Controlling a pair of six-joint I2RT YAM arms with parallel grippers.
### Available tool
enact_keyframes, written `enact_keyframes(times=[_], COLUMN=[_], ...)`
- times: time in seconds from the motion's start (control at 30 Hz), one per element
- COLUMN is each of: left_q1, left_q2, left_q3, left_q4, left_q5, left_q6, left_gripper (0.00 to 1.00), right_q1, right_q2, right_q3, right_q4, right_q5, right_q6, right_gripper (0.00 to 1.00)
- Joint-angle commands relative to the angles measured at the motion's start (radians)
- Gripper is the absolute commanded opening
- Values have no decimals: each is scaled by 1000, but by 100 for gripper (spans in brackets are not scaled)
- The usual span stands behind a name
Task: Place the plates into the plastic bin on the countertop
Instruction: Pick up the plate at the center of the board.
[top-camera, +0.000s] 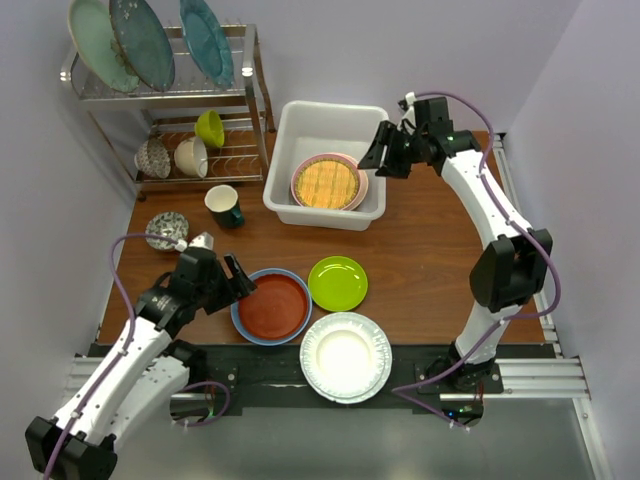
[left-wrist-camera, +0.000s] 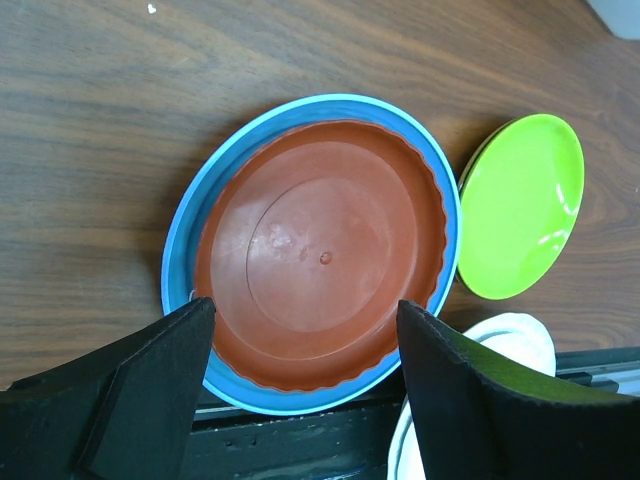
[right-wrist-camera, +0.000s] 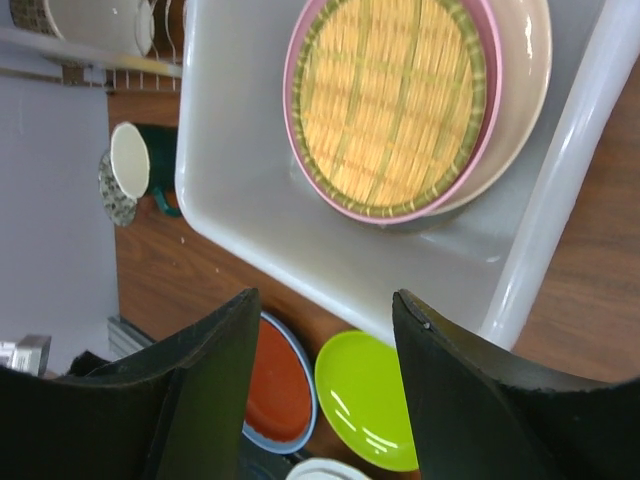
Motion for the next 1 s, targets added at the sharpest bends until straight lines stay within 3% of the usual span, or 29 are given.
enact_keyframes(times=[0.0, 0.43, 0.97], left_q1=[-4, -4, -4], left_q2=[15, 78, 92], left_q3=[-17, -47, -149], left_q4=[41, 40, 100], left_q5=[27, 38, 72], left_q6=[9, 1, -24], left_gripper=[78, 79, 74], right_q1=[26, 132, 224], right_q2=[-95, -215, -261], right_q3=[-75, -334, -485], right_q4=[8, 54, 113], right_q5=[-47, -29, -29], right_q6=[-24, -33, -6], right_gripper=[59, 59, 58])
